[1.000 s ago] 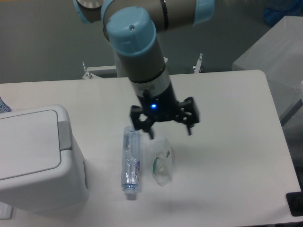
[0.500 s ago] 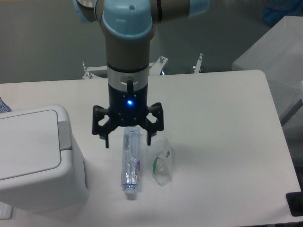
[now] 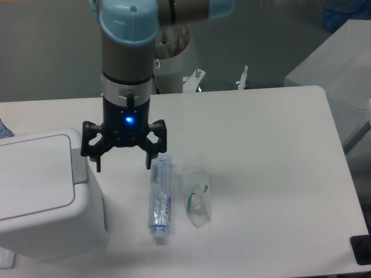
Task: Open the trash can
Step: 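Lower the gripper onto the trash can lid's edge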
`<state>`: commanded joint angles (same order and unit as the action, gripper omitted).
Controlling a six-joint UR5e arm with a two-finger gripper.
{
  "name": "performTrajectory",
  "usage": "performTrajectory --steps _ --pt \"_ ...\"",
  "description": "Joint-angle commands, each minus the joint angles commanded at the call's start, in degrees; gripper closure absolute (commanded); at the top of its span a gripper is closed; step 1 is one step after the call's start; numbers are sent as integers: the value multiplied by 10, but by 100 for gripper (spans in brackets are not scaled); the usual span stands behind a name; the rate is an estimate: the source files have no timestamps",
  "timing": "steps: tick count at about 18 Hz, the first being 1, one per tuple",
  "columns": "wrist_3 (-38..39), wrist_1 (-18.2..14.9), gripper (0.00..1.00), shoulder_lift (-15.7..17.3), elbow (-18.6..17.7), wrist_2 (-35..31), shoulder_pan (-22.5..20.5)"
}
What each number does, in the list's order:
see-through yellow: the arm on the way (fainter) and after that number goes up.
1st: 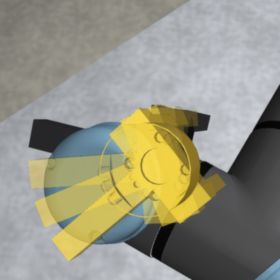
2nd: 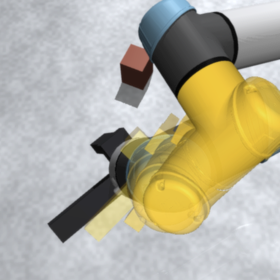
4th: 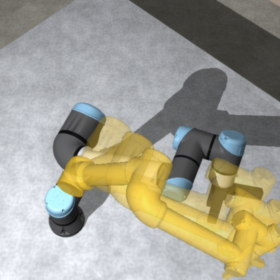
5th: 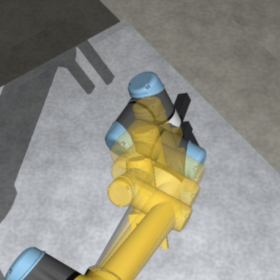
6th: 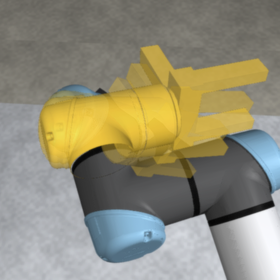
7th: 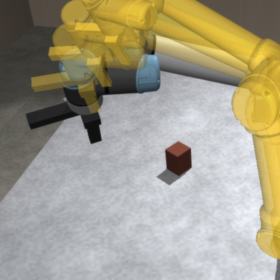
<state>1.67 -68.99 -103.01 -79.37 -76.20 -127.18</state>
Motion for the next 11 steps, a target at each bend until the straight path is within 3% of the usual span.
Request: performTrajectory --steps 11 --pt "1 1 0 -1 -18 -1 2"
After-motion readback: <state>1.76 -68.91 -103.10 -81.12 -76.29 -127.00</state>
